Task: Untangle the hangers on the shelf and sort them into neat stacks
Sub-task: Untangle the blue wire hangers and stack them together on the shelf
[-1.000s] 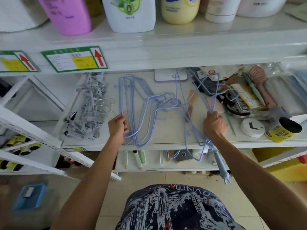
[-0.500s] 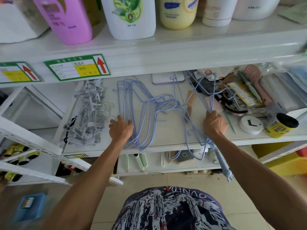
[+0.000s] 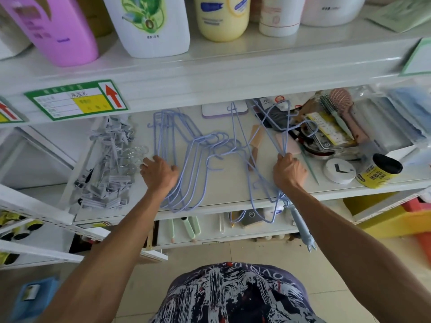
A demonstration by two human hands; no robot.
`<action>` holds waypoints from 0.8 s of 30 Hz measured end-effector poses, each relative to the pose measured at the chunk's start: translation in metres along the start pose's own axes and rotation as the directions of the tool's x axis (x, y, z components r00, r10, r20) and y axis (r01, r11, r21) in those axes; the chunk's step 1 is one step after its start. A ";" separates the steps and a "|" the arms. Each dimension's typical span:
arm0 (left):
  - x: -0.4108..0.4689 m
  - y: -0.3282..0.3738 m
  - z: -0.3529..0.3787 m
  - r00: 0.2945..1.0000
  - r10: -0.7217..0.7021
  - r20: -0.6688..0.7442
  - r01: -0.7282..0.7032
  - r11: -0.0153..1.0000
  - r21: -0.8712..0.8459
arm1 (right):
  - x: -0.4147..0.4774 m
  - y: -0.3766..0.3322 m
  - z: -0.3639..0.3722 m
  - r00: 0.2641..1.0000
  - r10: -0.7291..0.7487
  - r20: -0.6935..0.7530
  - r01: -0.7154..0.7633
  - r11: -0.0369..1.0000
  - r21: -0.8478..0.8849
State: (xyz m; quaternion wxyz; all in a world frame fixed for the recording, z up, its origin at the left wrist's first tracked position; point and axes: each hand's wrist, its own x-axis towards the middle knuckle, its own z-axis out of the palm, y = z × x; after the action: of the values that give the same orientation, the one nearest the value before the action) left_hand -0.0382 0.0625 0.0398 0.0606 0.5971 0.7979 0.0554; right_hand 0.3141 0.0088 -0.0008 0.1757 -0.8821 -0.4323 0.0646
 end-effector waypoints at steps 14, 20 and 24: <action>-0.242 0.190 0.065 0.352 0.519 0.778 -0.130 0.851 -0.509 | 0.004 -0.005 -0.002 0.999 -0.005 0.037 0.006 1.000 -0.023; -0.253 0.207 0.072 0.330 0.524 0.785 0.364 0.697 -0.618 | 0.002 -0.007 -0.010 0.997 -0.011 0.080 0.010 1.000 0.003; -0.244 0.211 0.068 0.466 0.512 0.722 0.322 0.662 -0.677 | 0.002 -0.009 -0.024 0.992 -0.026 0.123 0.020 0.999 0.050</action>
State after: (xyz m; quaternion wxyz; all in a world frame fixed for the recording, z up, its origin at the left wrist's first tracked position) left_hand 0.2404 -0.1117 0.0137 0.6942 0.5042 0.5098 0.0635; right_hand 0.3149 0.0097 0.0251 0.1708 -0.8667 -0.4510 0.1273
